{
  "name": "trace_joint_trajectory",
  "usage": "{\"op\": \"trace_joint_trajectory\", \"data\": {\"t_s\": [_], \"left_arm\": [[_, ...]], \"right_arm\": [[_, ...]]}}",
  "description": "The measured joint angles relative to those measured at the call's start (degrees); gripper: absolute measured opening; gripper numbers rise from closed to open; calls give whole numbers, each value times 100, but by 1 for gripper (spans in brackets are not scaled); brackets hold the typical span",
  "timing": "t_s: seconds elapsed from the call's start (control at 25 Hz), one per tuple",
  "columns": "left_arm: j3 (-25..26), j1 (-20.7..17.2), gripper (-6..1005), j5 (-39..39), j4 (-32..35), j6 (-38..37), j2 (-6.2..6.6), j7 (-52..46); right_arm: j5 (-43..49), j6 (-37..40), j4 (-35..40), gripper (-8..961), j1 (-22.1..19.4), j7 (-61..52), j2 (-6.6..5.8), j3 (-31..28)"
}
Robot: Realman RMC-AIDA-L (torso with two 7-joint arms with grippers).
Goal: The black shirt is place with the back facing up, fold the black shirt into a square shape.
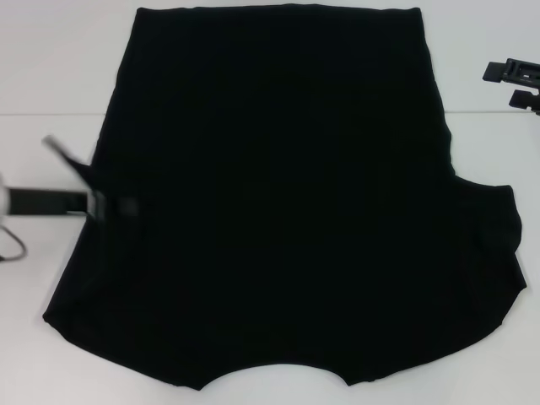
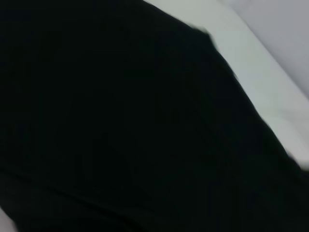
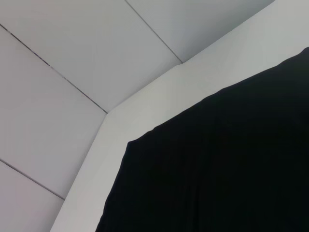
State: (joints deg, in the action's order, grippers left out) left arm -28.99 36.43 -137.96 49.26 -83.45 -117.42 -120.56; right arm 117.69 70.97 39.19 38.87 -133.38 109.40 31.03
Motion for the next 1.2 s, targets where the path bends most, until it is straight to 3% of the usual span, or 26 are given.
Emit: {"op": "trace_joint_trajectory", "data": {"t_s": [0.08, 0.16, 0.28, 0.48, 0.6, 0.72, 0.84, 1.16, 1.2], "left_arm": [[-426, -112, 34, -24, 187, 6, -152, 576], [-552, -222, 46, -14, 336, 85, -217, 708], [-458, -377, 65, 155, 541, 98, -205, 659], [-305, -562, 96, 442, 720, -620, -153, 1104], [60, -571, 115, 460, 706, -655, -144, 1092], [559, -545, 296, 482, 515, -783, -39, 815], [711, -536, 435, 475, 388, -1160, 49, 812], [752, -632, 737, 486, 323, -1248, -17, 980], [753, -630, 737, 488, 317, -1218, -17, 980]], "right_arm": [[0, -10, 0, 845, -10, 1, -2, 0], [0, -34, 0, 844, -20, 2, -11, -1], [0, -59, 0, 842, -33, 2, -26, 0], [0, -73, 0, 839, -35, 0, -34, 0], [2, -75, 1, 838, -12, -15, -34, 0], [35, -40, 1, 836, 3, -17, -33, 38], [136, 90, 3, 834, -28, -26, -83, 103], [1449, 1370, 96, 830, -132, -657, -458, 131], [1673, 1489, 106, 829, -138, -741, -491, 118]]}}
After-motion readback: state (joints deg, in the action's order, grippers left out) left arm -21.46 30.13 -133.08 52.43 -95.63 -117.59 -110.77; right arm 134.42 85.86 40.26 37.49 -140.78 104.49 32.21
